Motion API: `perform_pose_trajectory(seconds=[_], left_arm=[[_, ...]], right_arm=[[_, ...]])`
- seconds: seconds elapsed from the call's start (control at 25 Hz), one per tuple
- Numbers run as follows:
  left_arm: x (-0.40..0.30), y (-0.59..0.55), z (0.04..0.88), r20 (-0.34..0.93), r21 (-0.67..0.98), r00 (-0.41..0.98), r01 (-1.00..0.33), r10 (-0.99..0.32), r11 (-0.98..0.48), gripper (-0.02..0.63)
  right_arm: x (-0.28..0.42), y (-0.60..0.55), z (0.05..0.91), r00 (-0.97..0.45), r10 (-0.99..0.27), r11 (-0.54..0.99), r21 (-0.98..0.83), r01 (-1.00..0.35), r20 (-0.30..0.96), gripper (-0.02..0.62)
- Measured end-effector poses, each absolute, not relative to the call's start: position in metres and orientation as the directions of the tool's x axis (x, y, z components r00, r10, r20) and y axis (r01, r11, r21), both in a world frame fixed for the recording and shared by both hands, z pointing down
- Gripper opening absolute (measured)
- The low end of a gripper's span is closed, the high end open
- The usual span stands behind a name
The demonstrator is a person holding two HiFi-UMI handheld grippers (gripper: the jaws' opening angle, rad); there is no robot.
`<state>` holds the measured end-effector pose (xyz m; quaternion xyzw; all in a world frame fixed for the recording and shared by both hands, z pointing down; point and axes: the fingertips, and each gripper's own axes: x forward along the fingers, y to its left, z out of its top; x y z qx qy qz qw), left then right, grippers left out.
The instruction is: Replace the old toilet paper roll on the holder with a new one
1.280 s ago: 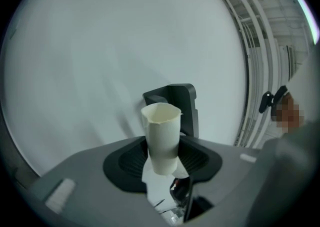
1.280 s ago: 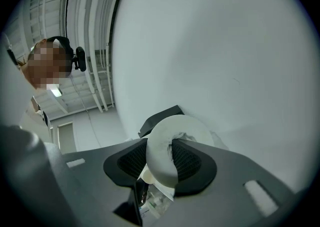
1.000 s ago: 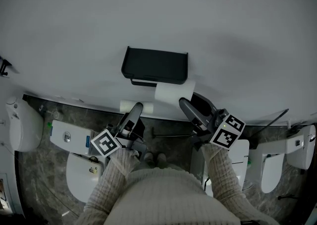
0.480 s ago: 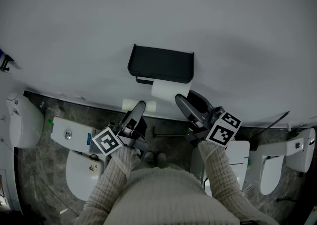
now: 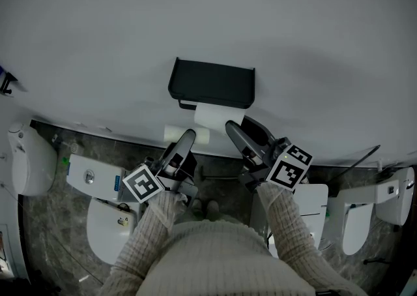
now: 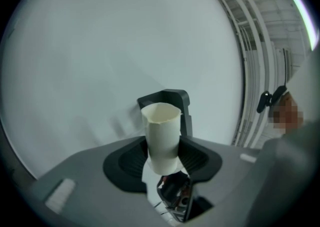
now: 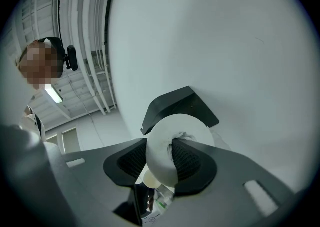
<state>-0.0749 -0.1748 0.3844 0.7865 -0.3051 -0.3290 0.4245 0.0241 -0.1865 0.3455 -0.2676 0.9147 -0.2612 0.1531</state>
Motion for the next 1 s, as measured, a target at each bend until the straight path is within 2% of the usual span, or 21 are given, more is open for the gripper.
perform_pose_trajectory(seconds=[0.28,0.68,0.84,1.0], left_arm=[[-0.072,-0.177,0.380,-0.276,0.866,0.597,-0.186,-0.754,-0.464,0.173],[-0.071,-0.188,0.375,-0.282,0.854,0.600,-0.198,-0.749,-0.480,0.170],[-0.071,-0.188,0.378,-0.280,0.859,0.603,-0.191,-0.747,-0.476,0.170],[-0.070,-0.188,0.378,-0.282,0.859,0.607,-0.184,-0.743,-0.477,0.170]], right_arm=[[0.020,-0.187,0.345,-0.809,-0.575,0.719,-0.547,-0.428,-0.123,0.140],[0.018,-0.184,0.348,-0.789,-0.615,0.722,-0.408,-0.559,-0.006,0.189],[0.021,-0.183,0.350,-0.754,-0.655,0.701,-0.334,-0.631,0.049,0.196],[0.031,-0.183,0.353,-0.721,-0.690,0.667,-0.333,-0.667,0.064,0.195]])
